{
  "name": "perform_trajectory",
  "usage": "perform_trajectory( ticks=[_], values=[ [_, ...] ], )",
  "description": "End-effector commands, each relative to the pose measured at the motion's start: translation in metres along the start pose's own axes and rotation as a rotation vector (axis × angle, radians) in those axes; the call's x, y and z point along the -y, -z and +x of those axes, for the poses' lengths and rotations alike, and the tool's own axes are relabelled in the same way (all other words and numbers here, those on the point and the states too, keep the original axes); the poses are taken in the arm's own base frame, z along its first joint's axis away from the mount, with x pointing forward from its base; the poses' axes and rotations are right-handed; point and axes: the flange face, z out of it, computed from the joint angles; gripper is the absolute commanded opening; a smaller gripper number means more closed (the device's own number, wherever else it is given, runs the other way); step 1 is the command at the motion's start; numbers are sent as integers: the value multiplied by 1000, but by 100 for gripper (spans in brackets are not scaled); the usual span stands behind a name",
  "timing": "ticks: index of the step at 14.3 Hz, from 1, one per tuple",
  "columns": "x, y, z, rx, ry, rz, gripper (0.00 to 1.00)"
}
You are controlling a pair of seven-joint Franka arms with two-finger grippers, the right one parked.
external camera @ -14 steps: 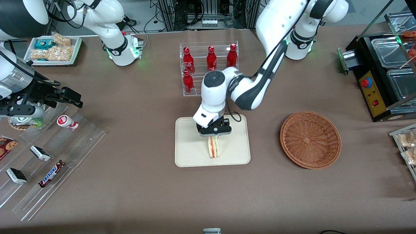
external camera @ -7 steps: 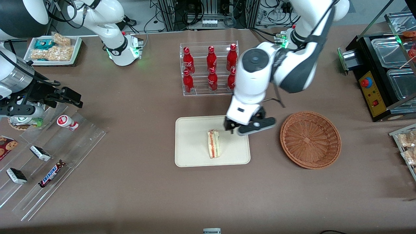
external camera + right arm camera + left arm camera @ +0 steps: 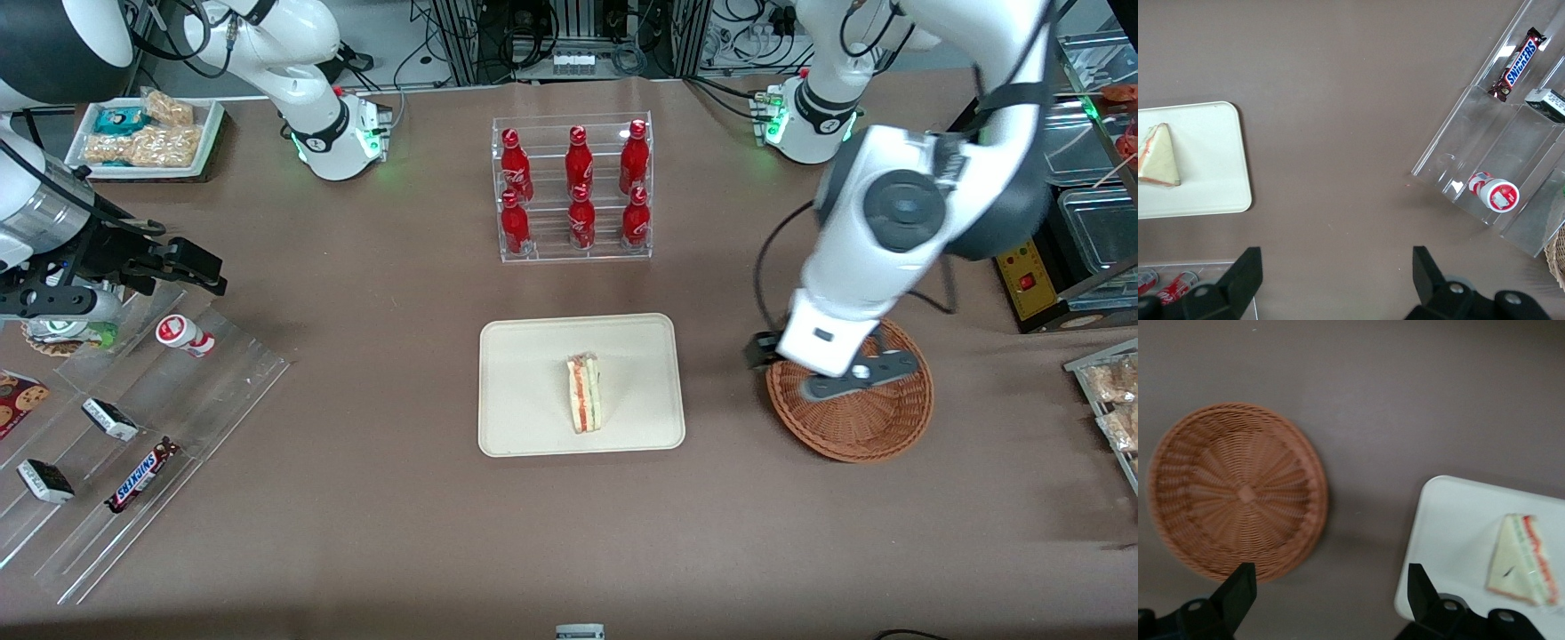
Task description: Place sandwich from basket to tray
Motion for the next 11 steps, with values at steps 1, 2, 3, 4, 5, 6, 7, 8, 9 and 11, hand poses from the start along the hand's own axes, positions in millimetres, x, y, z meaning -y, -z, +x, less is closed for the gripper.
perform_trajectory(
  ticks=[1, 2, 3, 4, 5, 6, 7, 8, 9, 11],
  values=[
    [58, 19, -2, 58, -55, -2, 100],
    [76, 24, -1, 78, -73, 5, 100],
    [88, 29, -3, 97, -96, 11, 100],
    [99, 38, -6, 109, -122, 15, 100],
    [112, 46, -10, 115, -139, 17, 100],
    [134, 60, -11, 106, -149, 10, 100],
    [145, 74, -15, 99, -186, 3, 100],
    [151, 85, -20, 91, -206, 0, 100],
    [160, 100, -26, 76, -207, -4, 100],
    [171, 115, -27, 66, -258, -9, 100]
  ],
)
